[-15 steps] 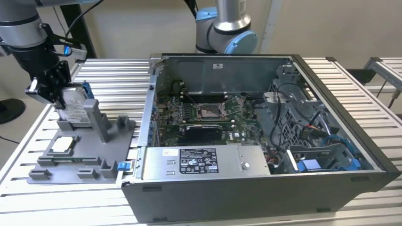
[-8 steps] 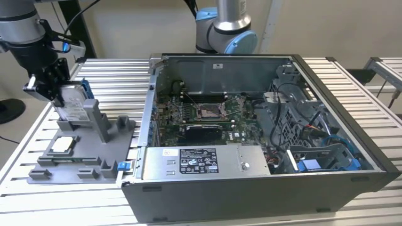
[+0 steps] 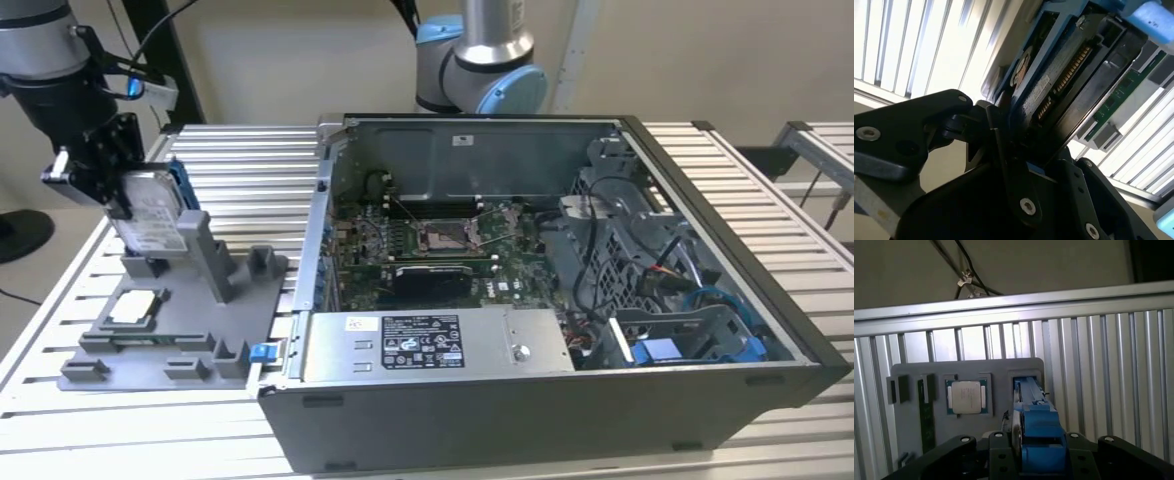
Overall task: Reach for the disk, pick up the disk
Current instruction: 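Pick up the disk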
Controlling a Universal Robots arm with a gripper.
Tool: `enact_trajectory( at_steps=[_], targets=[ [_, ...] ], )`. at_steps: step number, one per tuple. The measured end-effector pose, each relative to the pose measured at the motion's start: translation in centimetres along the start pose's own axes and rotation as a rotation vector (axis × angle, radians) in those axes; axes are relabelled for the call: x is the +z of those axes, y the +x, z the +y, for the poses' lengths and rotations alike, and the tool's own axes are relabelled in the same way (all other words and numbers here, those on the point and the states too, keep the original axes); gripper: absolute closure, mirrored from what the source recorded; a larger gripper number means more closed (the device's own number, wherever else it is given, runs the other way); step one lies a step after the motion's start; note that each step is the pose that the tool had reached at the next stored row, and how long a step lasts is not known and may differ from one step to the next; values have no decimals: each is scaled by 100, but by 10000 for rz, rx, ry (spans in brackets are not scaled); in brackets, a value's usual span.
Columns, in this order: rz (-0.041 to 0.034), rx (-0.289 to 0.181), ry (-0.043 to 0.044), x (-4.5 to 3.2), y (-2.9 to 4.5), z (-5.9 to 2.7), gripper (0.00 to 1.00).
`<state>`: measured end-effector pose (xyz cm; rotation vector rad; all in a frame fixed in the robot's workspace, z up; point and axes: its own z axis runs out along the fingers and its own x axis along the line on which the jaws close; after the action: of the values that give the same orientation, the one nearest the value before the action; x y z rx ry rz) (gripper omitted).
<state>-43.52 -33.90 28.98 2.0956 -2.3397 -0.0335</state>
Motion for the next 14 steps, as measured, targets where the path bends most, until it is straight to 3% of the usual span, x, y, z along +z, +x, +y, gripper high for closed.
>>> enact_trajectory(
  at_steps=[14],
  targets=[
    [-1, 0, 0, -277, -4, 5, 100]
  ],
)
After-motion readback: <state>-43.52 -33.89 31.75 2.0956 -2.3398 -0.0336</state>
